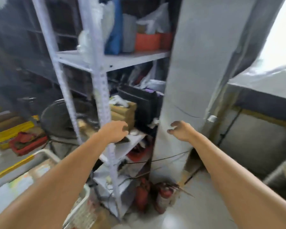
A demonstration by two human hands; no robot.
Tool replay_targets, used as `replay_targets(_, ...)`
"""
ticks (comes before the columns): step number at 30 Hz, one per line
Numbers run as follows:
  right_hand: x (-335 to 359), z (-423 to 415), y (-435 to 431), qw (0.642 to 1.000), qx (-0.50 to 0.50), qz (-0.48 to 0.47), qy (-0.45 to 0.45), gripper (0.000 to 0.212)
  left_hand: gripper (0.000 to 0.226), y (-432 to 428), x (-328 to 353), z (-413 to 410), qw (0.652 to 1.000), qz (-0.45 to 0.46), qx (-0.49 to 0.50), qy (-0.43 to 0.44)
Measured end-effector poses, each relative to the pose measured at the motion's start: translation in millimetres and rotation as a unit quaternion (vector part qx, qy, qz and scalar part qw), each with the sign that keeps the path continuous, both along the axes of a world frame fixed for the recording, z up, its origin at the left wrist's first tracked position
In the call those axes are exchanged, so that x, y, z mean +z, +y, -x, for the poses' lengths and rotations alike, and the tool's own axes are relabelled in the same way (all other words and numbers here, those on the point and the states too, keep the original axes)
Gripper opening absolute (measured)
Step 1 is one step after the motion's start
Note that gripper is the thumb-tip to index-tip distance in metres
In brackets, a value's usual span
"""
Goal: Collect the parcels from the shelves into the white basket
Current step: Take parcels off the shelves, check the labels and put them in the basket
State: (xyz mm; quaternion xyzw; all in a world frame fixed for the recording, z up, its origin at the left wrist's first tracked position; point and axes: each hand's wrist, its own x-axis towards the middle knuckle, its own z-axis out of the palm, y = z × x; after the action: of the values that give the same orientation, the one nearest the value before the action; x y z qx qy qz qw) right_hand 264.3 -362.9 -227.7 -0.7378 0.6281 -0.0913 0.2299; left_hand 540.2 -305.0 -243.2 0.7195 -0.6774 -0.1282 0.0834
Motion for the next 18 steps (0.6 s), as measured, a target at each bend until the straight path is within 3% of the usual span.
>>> replay_targets(8,44,188,7,0.972,-0.234,0.026,-0.004,0.047,0.048,-137,33,192,0.977,-0.007,-0.213,0.000)
replay_targets(12,67,266,47,0.938,-0.344,0.044,0.000,0.053,0.046,-172,57,295,0.945,0.017,-0.328,0.011)
replay_targets(18,90,366,104,0.875,-0.478,0.070,-0.011,0.046,0.046,-174,87,448,0.895,0.032,-0.442,0.048)
